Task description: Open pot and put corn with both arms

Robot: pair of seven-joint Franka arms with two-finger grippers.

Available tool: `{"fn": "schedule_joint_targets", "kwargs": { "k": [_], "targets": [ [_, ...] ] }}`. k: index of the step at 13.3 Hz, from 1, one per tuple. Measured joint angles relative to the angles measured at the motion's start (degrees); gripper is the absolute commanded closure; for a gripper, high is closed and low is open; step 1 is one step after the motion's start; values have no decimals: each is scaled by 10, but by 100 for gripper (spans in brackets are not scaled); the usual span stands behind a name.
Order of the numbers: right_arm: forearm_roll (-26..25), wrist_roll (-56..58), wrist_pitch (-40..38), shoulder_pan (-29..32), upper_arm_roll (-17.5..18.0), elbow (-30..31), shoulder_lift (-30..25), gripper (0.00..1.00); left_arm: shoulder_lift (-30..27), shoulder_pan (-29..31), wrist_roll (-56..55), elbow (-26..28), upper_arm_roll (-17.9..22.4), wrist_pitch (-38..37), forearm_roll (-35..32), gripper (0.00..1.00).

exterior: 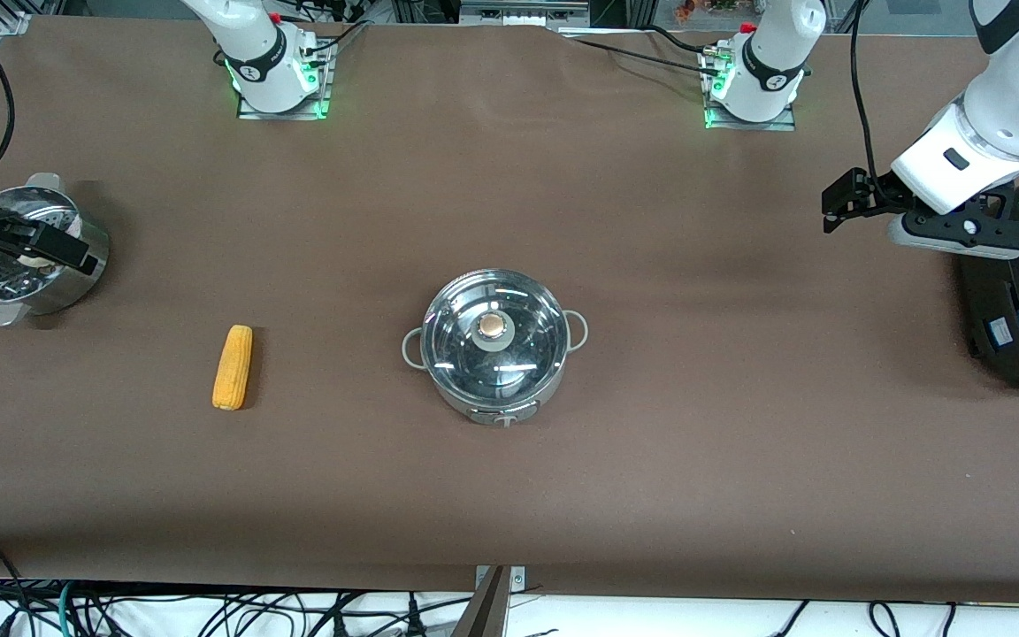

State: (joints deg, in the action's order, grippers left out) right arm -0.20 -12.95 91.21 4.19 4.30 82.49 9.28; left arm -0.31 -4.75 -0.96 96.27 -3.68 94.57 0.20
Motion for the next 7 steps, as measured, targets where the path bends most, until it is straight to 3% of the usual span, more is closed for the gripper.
{"fn": "schedule_joint_targets", "kwargs": {
  "k": [7],
  "targets": [
    [0, 0, 0, 0, 0, 0, 0, 0, 3, 0, 0, 1, 0, -1, 0, 0]
  ]
}}
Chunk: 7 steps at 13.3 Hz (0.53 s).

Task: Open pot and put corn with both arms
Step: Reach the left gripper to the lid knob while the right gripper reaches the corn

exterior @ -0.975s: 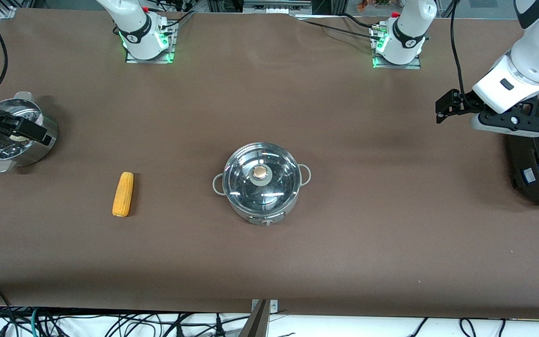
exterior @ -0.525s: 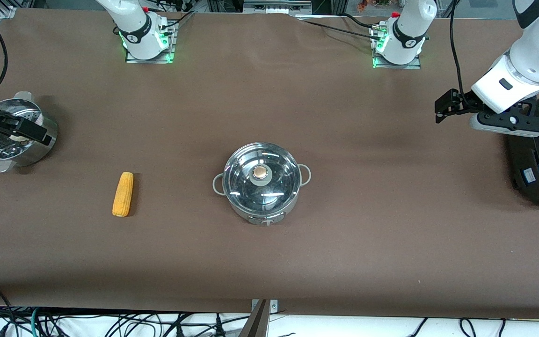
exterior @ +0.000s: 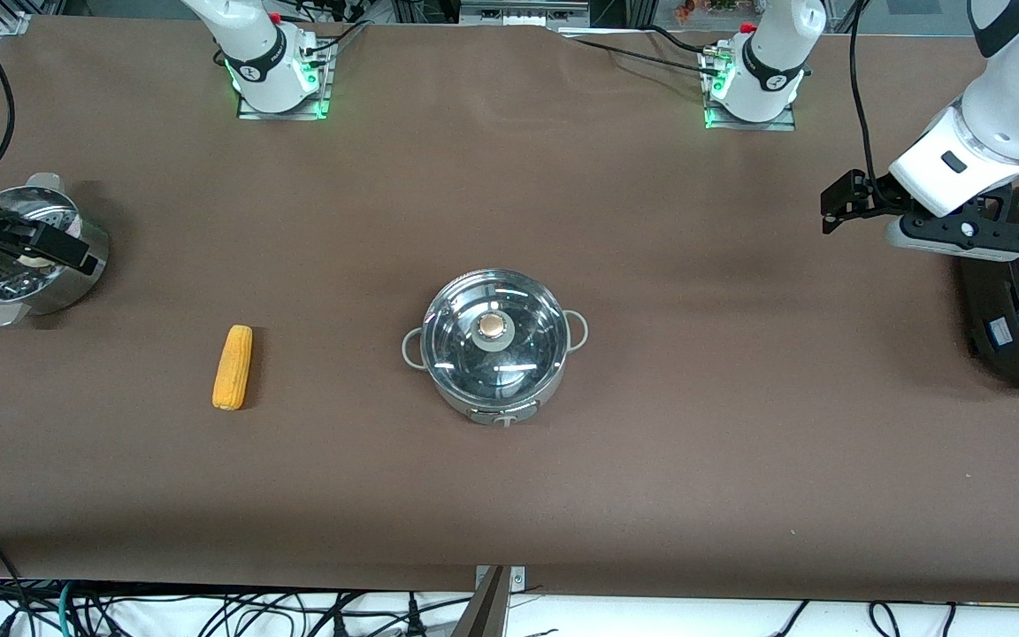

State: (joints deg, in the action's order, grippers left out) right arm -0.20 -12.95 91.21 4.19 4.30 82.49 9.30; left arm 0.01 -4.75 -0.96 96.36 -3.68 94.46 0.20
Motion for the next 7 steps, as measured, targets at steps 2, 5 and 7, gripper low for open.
{"fn": "schedule_joint_targets", "kwargs": {
  "k": [2, 5, 7],
  "targets": [
    [0, 0, 0, 0, 0, 0, 0, 0, 8, 0, 0, 0, 0, -1, 0, 0],
    [0, 0, 0, 0, 2, 0, 0, 0, 25, -11, 2, 0, -6, 0, 3, 0],
    [0, 0, 0, -1, 3, 0, 0, 0, 40, -47, 3, -14, -12, 6, 6, 0]
  ]
}}
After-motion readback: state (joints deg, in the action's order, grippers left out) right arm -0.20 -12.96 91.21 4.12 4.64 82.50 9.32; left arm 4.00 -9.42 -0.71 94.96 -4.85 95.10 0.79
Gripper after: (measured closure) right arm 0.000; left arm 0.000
